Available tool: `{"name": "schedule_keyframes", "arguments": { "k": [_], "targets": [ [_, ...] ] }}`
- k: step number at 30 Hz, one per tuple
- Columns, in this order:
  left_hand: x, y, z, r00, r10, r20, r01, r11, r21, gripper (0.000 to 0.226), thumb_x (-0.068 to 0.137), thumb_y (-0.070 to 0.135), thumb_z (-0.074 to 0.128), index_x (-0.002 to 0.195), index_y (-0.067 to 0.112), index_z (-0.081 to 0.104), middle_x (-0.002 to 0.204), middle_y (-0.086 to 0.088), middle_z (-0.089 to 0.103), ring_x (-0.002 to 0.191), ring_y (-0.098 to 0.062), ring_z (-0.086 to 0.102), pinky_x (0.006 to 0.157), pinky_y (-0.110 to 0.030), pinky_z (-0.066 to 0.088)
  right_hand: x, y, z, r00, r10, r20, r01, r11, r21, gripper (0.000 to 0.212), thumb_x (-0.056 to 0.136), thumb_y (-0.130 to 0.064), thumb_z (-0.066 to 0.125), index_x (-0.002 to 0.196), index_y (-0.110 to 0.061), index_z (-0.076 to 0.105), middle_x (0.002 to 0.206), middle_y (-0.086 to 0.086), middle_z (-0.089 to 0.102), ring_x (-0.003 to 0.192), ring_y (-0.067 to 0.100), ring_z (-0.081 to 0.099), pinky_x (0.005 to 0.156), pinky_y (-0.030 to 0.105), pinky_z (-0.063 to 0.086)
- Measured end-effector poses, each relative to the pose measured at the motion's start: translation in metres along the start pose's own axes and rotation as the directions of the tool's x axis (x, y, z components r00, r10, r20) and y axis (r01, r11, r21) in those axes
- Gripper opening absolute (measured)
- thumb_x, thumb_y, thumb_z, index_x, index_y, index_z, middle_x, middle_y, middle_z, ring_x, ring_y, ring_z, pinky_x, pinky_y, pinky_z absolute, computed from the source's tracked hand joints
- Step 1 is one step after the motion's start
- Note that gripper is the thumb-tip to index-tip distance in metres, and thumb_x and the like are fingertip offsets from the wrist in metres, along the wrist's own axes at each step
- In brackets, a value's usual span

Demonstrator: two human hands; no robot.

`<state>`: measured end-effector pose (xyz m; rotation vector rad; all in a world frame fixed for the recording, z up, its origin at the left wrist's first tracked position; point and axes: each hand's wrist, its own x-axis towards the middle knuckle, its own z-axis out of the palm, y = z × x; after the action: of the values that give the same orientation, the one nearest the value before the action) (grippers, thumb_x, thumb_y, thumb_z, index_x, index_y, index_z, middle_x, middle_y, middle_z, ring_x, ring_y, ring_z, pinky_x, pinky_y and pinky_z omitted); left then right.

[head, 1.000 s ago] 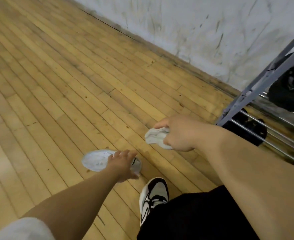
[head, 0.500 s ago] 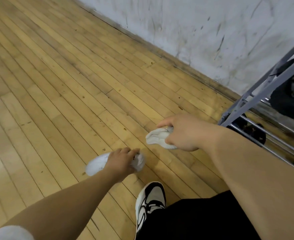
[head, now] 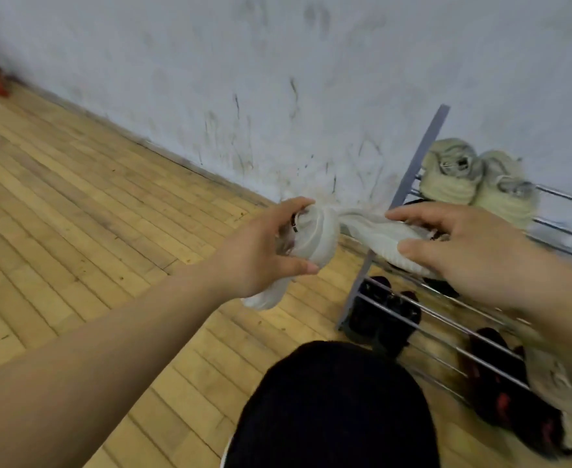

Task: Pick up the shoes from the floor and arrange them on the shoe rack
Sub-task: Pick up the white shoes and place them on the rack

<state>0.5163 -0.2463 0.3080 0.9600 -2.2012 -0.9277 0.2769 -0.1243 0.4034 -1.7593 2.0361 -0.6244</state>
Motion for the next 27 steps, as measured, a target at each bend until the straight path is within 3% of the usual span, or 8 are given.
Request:
{"name": "schedule_keyframes", "arguments": {
  "k": [5,7,10,12,14,17,21,27],
  "targets": [
    [0.025,0.077,0.020,0.917,0.176,0.359,-0.245,0.956,0.159,0.080,0.075,0.047,0.088,0.141,0.048,0.043,0.111,0.029,0.057,0.101,0.006,0.054,0.092,-0.022,0.045,-0.078,0.079,-0.038,0.987,0.155,0.044,-0.158,0.985,0.065,0.040,0.089,-0.030,0.072,0.106,-0.066,0.068,0.105,-0.034,0.068,0.095,-0.008,0.062,0.086,0.024,0.045],
    [0.036,0.096,0.038,0.850,0.185,0.494,-0.324,0.922,0.212,0.079,0.077,0.041,0.088,0.142,0.045,0.043,0.106,0.027,0.055,0.097,0.013,0.050,0.078,-0.005,0.037,-0.102,0.113,-0.018,0.969,0.241,0.055,-0.246,0.963,0.110,0.037,0.092,-0.028,0.070,0.107,-0.062,0.069,0.109,-0.028,0.069,0.080,-0.005,0.065,0.070,0.016,0.044],
    [0.049,0.107,0.072,0.750,0.142,0.646,-0.409,0.867,0.284,0.082,0.078,0.045,0.087,0.144,0.050,0.038,0.111,0.033,0.049,0.100,0.015,0.049,0.075,-0.007,0.033,-0.118,0.153,0.012,0.948,0.306,0.090,-0.311,0.949,0.050,0.037,0.098,-0.029,0.063,0.113,-0.062,0.065,0.078,-0.014,0.073,0.062,0.022,0.066,0.055,0.022,0.042],
    [0.050,0.095,0.096,0.728,0.125,0.674,-0.406,0.870,0.278,0.086,0.077,0.044,0.087,0.147,0.049,0.036,0.123,0.028,0.048,0.106,0.001,0.050,0.085,-0.023,0.037,-0.121,0.168,0.024,0.949,0.303,0.085,-0.309,0.949,0.065,0.036,0.101,-0.024,0.059,0.117,-0.056,0.064,0.072,-0.021,0.067,0.058,0.004,0.060,0.055,0.011,0.041],
    [0.049,0.081,0.112,0.704,0.099,0.704,-0.393,0.879,0.270,0.090,0.078,0.041,0.088,0.151,0.045,0.036,0.132,0.023,0.045,0.113,-0.001,0.042,0.091,-0.027,0.033,-0.119,0.179,0.038,0.955,0.294,0.048,-0.297,0.953,0.058,0.038,0.103,-0.020,0.057,0.127,-0.049,0.060,0.088,-0.028,0.054,0.069,-0.012,0.049,0.064,0.003,0.040],
    [0.060,0.072,0.119,0.694,0.046,0.719,-0.369,0.880,0.299,0.095,0.080,0.044,0.086,0.156,0.044,0.031,0.111,0.035,0.043,0.107,-0.005,0.041,0.089,-0.026,0.032,-0.115,0.196,0.060,0.956,0.287,-0.052,-0.286,0.958,0.032,0.040,0.102,-0.021,0.058,0.136,-0.041,0.060,0.102,-0.020,0.049,0.081,-0.005,0.047,0.069,0.006,0.036],
    [0.083,0.067,0.120,0.692,0.035,0.721,-0.379,0.868,0.321,0.098,0.079,0.045,0.087,0.157,0.048,0.027,0.101,0.035,0.039,0.107,-0.010,0.046,0.093,-0.030,0.036,-0.106,0.212,0.081,0.940,0.314,-0.134,-0.317,0.948,0.001,0.039,0.101,-0.020,0.058,0.139,-0.032,0.061,0.129,-0.008,0.056,0.119,0.013,0.055,0.098,0.017,0.037],
    [0.110,0.034,0.126,0.648,-0.004,0.762,-0.373,0.870,0.322,0.091,0.077,0.043,0.088,0.152,0.047,0.037,0.110,0.022,0.052,0.108,-0.016,0.052,0.090,-0.034,0.040,-0.057,0.253,0.117,0.913,0.347,-0.214,-0.376,0.919,-0.115,0.040,0.102,-0.021,0.053,0.140,-0.028,0.060,0.133,-0.001,0.053,0.121,0.025,0.053,0.105,0.031,0.044]
  ]
}}
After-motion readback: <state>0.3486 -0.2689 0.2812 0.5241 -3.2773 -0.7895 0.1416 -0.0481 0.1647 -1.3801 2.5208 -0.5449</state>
